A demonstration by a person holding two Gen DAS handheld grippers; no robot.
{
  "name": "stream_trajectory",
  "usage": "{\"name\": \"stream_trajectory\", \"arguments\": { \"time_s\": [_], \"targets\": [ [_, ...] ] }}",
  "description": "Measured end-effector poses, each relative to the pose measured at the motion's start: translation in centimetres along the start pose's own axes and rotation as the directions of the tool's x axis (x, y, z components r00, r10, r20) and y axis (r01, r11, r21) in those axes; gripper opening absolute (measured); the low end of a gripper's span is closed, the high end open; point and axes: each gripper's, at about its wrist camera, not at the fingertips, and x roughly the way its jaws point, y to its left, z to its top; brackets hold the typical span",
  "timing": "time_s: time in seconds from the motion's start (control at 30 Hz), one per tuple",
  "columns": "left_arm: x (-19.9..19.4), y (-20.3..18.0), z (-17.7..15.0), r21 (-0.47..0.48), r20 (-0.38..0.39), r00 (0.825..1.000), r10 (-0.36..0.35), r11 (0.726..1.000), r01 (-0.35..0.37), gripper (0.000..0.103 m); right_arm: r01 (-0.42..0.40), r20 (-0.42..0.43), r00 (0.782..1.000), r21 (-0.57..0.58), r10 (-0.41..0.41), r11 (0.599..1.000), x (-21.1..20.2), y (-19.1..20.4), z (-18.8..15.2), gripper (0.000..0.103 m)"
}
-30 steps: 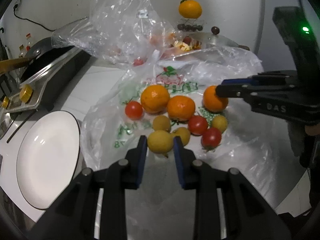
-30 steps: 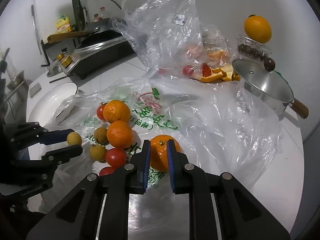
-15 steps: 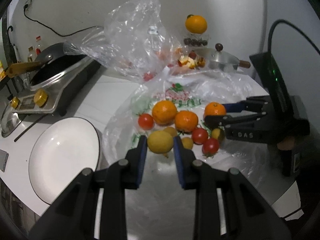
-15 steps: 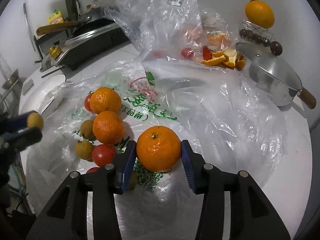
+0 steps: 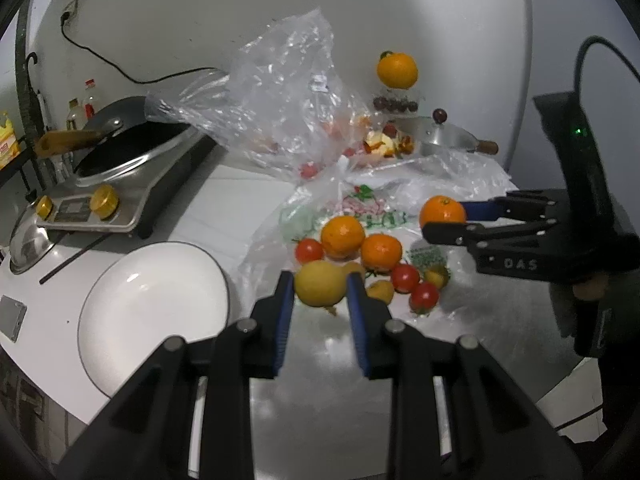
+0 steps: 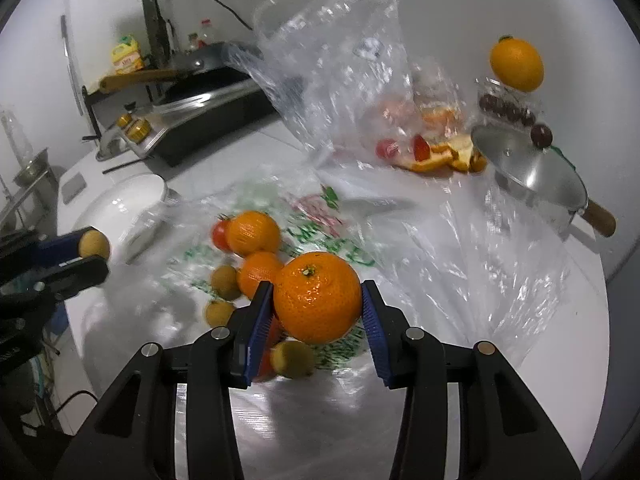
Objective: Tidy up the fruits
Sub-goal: 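Lift both held fruits and carry them over the white plate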
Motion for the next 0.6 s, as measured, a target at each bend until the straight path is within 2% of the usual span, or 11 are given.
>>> {"name": "stream_trajectory", "arguments": {
  "time_s": [0.27,0.6],
  "targets": [
    [-1.8,2.6,-0.8,-0.033,0.030,0.999,0.024,0.999,-0.023,0.028,-0.023,0.044,0.999,-0.036,0.025,0.999,-1.9,3.1,1.2,0.046],
    [-3.1,6.8,-2.5,-0.074,0.043,0.996,0.081,0.994,-0.078,0.028,-0.052,0.053,0.997,-0.079,0.056,0.996,-1.7,7.4,2.7,0.046]
  ]
}}
